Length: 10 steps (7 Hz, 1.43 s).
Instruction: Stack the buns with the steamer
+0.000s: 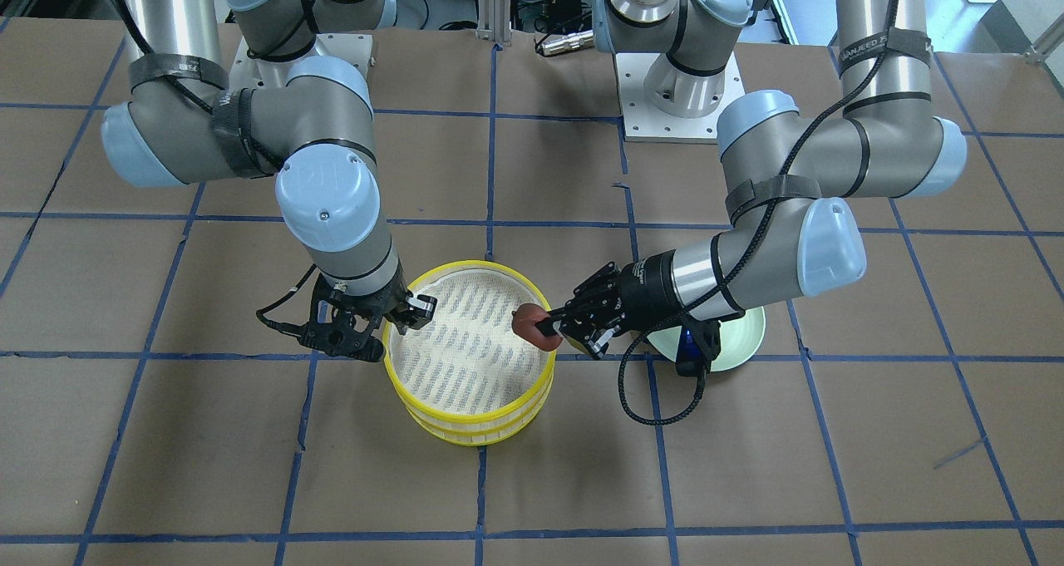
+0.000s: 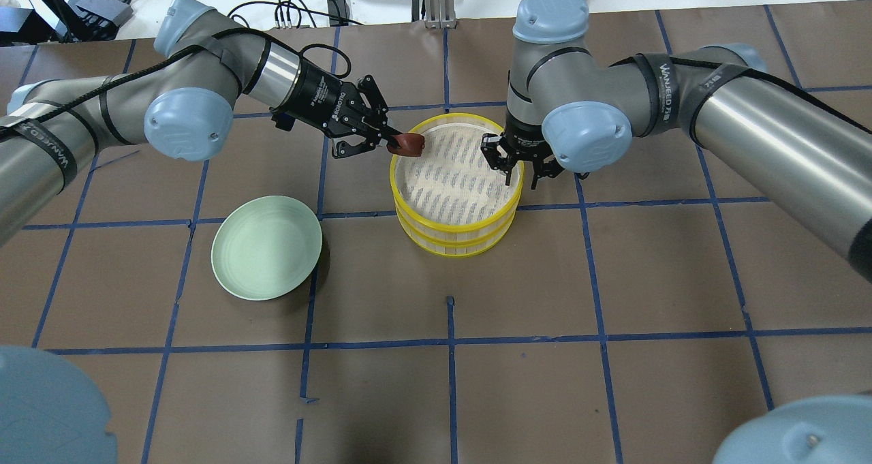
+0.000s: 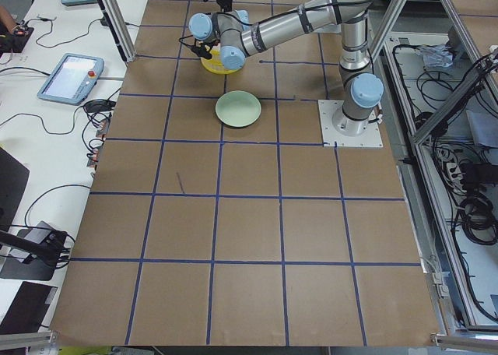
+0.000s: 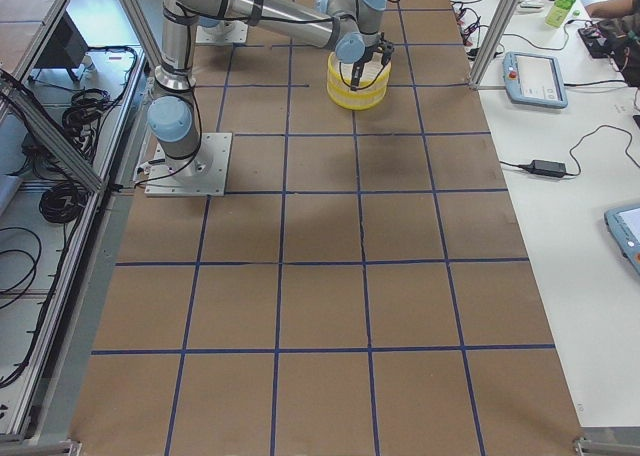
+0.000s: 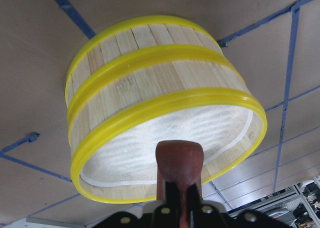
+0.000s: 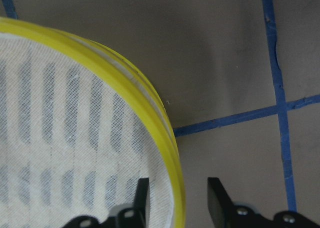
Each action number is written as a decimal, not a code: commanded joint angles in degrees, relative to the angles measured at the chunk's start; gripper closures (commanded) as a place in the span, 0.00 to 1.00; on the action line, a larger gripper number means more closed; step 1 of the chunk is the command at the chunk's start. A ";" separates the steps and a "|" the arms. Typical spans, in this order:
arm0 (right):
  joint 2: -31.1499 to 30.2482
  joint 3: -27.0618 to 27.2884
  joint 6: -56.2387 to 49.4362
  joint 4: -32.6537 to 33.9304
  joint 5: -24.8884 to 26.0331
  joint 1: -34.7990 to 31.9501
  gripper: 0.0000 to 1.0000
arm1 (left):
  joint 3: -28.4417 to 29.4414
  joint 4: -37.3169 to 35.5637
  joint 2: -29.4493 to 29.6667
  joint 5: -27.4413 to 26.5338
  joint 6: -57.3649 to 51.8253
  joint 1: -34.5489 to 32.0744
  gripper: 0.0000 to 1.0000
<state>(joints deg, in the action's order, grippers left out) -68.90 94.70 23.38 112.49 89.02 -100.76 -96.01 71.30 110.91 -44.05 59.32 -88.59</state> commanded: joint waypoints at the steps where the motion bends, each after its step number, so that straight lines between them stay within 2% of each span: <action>1: -4.02 -1.44 -5.41 -1.12 0.36 3.27 0.00 | 0.03 0.07 1.05 0.36 1.67 -4.20 0.00; 3: -13.41 -2.84 -14.36 -12.14 0.27 10.38 0.00 | 0.30 -0.02 0.97 0.28 0.97 -4.49 0.00; 4: -15.81 -3.72 -18.24 -15.86 0.36 12.32 0.00 | 1.08 0.07 0.54 0.02 0.62 -4.49 0.00; 5: -18.27 -5.64 -19.67 -19.11 0.53 12.00 0.00 | 2.31 0.15 0.53 -0.42 0.70 -4.49 0.00; 7: -21.44 -11.78 -20.38 -29.64 0.45 11.73 0.00 | 3.11 0.60 0.79 -0.43 0.71 -4.49 0.00; 8: -21.63 -12.69 -21.43 -31.52 0.45 11.73 0.00 | 3.20 0.25 0.71 -0.69 0.71 -4.49 0.00; 9: -21.63 -12.35 -21.44 -31.63 0.54 11.55 0.00 | 3.89 0.07 0.53 -4.43 -0.60 -4.49 0.00; 10: -21.63 -12.34 -21.10 -31.98 0.54 11.03 0.00 | 6.77 1.72 0.53 -13.08 -6.44 -4.49 0.00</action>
<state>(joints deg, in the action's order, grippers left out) -90.44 82.47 2.16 81.25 89.53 -89.27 -91.67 71.84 111.51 -49.39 57.72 -93.08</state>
